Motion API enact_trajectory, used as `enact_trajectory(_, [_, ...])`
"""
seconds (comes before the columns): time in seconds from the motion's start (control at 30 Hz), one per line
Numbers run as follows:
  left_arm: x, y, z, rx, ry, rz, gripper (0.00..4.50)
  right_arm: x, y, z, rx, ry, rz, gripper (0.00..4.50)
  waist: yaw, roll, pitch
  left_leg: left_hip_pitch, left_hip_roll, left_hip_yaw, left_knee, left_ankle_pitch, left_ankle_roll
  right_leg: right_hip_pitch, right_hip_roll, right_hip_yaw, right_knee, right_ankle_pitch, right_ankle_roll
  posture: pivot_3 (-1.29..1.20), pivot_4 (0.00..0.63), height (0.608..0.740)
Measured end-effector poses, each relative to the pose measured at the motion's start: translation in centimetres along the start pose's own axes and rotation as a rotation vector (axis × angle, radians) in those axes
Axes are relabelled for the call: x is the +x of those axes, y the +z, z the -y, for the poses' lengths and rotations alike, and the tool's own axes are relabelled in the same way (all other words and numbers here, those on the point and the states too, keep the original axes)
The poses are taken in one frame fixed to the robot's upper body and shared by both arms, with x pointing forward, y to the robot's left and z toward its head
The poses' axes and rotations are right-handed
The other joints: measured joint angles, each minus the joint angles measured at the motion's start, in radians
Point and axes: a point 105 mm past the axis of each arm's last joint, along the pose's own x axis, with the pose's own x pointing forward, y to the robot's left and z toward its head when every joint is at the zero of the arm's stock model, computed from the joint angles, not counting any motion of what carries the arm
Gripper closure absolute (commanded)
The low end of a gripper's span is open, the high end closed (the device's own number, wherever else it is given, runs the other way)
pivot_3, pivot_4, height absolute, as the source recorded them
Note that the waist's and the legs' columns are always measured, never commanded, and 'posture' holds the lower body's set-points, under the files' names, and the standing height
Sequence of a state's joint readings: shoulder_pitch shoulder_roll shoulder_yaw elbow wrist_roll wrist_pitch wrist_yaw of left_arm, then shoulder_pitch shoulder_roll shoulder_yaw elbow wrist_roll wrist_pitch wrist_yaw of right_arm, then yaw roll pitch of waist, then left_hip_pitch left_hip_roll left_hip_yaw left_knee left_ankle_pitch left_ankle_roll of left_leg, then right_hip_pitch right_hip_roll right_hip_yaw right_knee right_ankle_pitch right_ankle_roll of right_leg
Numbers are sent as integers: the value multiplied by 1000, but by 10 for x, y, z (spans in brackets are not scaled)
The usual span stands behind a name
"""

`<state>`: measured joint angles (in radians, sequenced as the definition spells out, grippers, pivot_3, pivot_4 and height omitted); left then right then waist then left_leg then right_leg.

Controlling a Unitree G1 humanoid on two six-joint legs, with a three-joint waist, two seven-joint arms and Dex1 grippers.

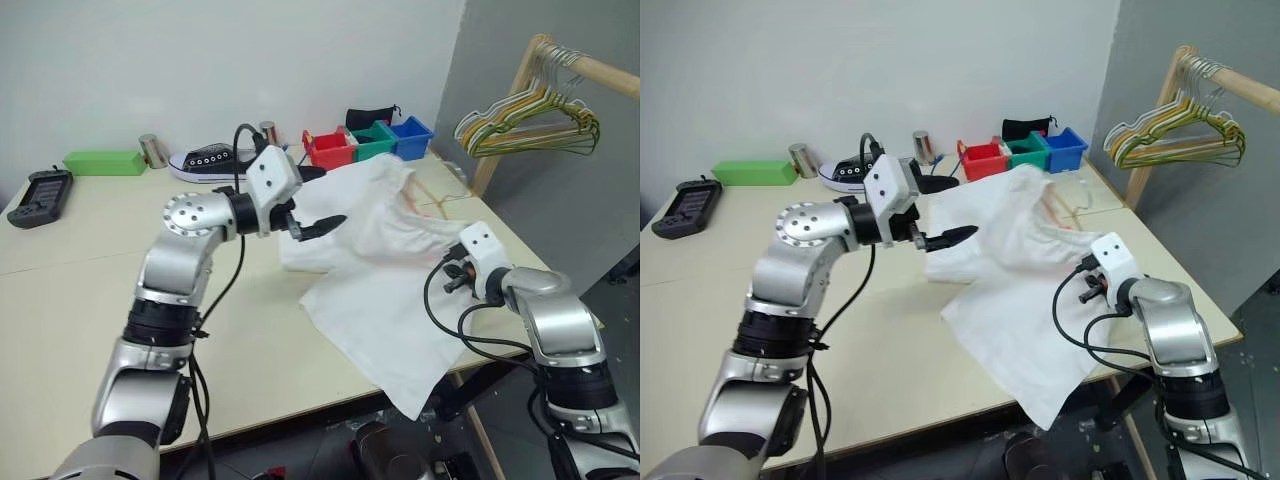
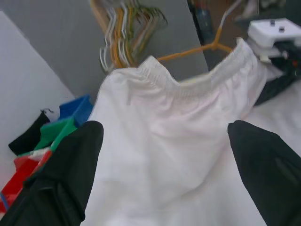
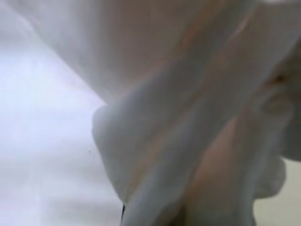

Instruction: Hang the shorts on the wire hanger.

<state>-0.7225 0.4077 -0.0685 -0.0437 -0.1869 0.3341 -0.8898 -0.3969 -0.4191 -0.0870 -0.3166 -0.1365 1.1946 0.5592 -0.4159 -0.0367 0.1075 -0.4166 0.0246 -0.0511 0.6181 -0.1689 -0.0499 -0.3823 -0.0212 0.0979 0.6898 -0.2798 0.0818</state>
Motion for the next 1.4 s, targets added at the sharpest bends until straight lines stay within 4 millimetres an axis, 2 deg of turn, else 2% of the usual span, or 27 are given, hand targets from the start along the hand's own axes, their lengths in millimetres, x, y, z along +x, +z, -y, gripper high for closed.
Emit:
enact_trajectory(0.17, [29, 1, 27, -94, -6, 59, 19, -18, -12, 33, 158, -238, -25, 4500, -16, 3, -1, 0, 0, 0, -1, 0, 0, 0, 1, 0, -2, 0, 0, -455, 50, 740])
enact_trajectory(0.37, [59, 19, 49, -159, -17, 153, 19, -36, -21, 52, 300, -444, -26, 4500, -58, 12, -7, 0, 0, 1, -5, 0, 0, 2, 1, 0, -9, 0, 0, -485, 38, 740])
enact_trajectory(0.5, [77, 35, 54, -166, -28, 206, 19, -47, -26, 70, 376, -562, -29, 4500, -87, 15, -9, 0, -1, 1, -5, 0, 0, 2, 1, 1, -10, 0, 0, -494, 31, 740])
enact_trajectory(0.67, [93, 48, 51, -151, -24, 246, 19, -60, -16, 99, 441, -689, 11, 4500, -127, 17, -10, 2, -1, 1, -8, 0, 0, 3, 0, 0, -11, -2, -2, -498, 27, 740])
enact_trajectory(0.9, [104, 52, 47, -141, -25, 252, 19, -64, -2, 129, 502, -764, 44, 4500, -166, 17, -10, 3, -1, 1, -11, -1, 1, 3, 0, 0, -10, -4, -3, -483, 21, 740])
enact_trajectory(1.17, [111, 65, 49, -115, -27, 291, 19, -59, 18, 152, 563, -751, 70, 4500, -167, 17, -10, 9, -2, 2, -12, -1, 1, 9, 0, 0, -11, -6, -4, -474, 23, 740])
enact_trajectory(1.27, [112, 66, 48, -116, -18, 294, 19, -58, 22, 155, 623, -725, 85, 4500, -167, 17, -10, 10, -2, 2, -13, -1, 1, 10, 0, 0, -11, -7, -5, -471, 24, 740])
enact_trajectory(1.4, [112, 66, 48, -115, -17, 295, 19, -53, 17, 156, 712, -681, 63, 4500, -167, 17, -10, 11, -2, 3, -14, -1, 1, 11, 0, 1, -11, -7, -5, -467, 24, 740])
